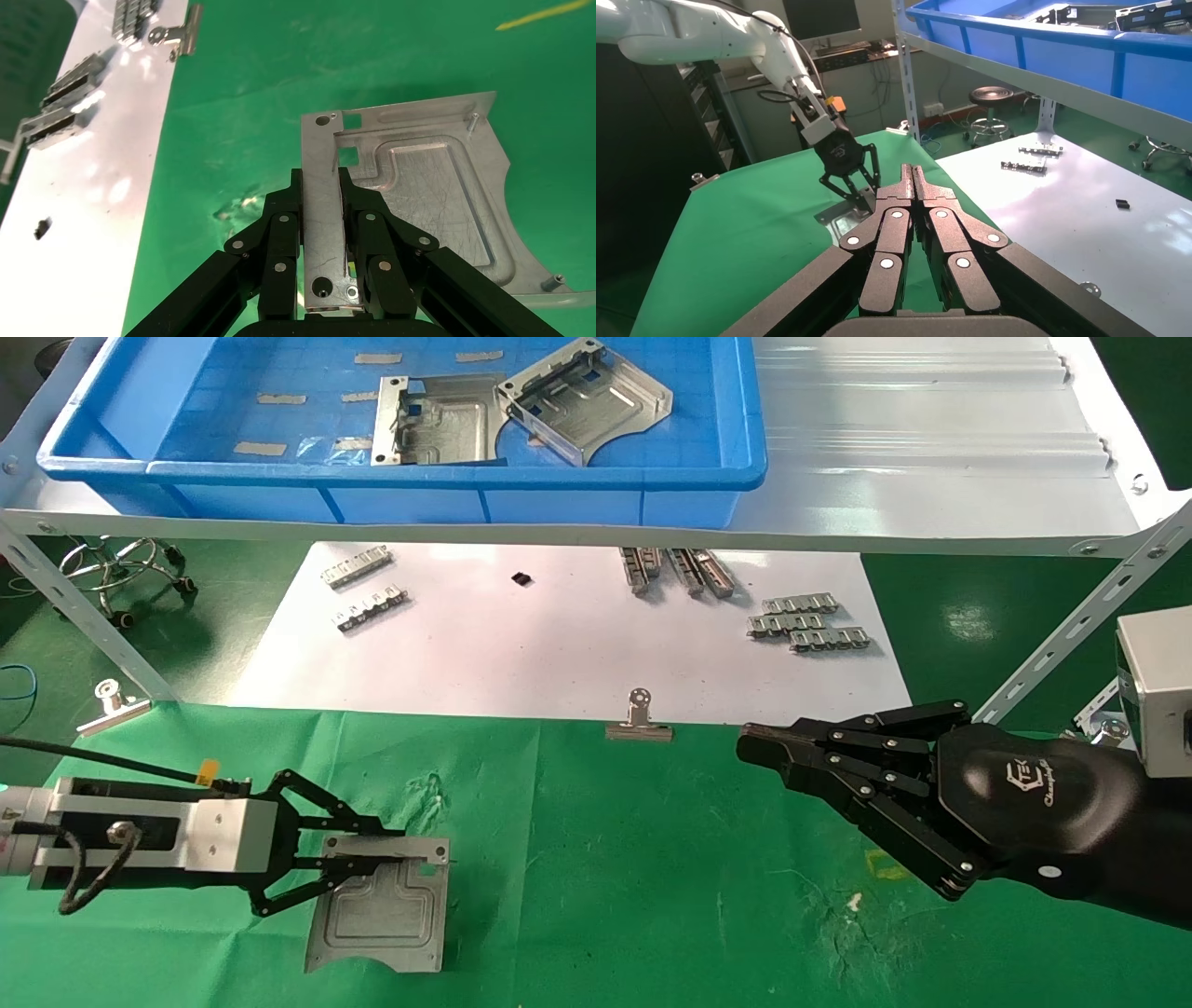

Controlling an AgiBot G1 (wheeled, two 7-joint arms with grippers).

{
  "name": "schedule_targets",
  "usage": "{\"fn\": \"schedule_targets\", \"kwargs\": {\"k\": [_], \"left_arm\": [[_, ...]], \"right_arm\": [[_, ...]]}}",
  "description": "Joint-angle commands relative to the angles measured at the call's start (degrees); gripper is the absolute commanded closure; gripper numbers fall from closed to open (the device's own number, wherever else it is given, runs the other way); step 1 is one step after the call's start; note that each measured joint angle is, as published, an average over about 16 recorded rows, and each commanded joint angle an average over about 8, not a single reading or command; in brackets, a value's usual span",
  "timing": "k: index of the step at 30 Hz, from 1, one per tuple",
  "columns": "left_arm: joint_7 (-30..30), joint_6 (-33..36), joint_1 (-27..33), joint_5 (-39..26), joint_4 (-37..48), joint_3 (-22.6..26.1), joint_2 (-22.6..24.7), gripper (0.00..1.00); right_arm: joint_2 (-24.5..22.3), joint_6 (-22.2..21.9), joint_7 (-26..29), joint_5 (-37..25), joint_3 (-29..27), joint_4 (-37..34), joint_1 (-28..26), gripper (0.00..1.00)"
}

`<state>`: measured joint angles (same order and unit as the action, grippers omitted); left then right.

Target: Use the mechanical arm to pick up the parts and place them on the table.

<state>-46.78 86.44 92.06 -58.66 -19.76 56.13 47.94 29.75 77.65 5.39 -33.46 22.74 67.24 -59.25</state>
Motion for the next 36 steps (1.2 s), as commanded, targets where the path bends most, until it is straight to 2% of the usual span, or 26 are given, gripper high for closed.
{"fn": "schedule_targets", "kwargs": {"k": [1,5,7,13,15,29,33,36], "left_arm": [[-1.4,-0.5,-0.1,0.0,1.8,0.0,0.8,1.00],[-3.9,-1.8,-0.2,-0.2,4.2,-0.2,2.0,1.00],[-4.9,-2.2,-0.2,-0.2,5.2,-0.2,2.4,0.91],[-7.6,-2.6,0.2,-0.5,7.6,-0.1,3.5,0.16],[-8.5,-2.7,0.3,-0.6,8.3,-0.1,3.8,0.00],[-11.5,-1.5,1.5,-0.2,12.3,-0.5,5.0,0.00],[-9.6,1.3,2.3,0.3,13.2,-0.7,4.7,0.00],[-6.0,3.7,2.9,1.0,13.2,-0.8,4.2,0.00]], "right_arm": [[0.0,0.0,0.0,0.0,0.0,0.0,0.0,1.00],[0.0,0.0,0.0,0.0,0.0,0.0,0.0,1.00],[0.0,0.0,0.0,0.0,0.0,0.0,0.0,1.00],[0.0,0.0,0.0,0.0,0.0,0.0,0.0,1.00],[0.0,0.0,0.0,0.0,0.0,0.0,0.0,1.00],[0.0,0.0,0.0,0.0,0.0,0.0,0.0,1.00],[0.0,0.0,0.0,0.0,0.0,0.0,0.0,1.00],[0.0,0.0,0.0,0.0,0.0,0.0,0.0,1.00]]}}
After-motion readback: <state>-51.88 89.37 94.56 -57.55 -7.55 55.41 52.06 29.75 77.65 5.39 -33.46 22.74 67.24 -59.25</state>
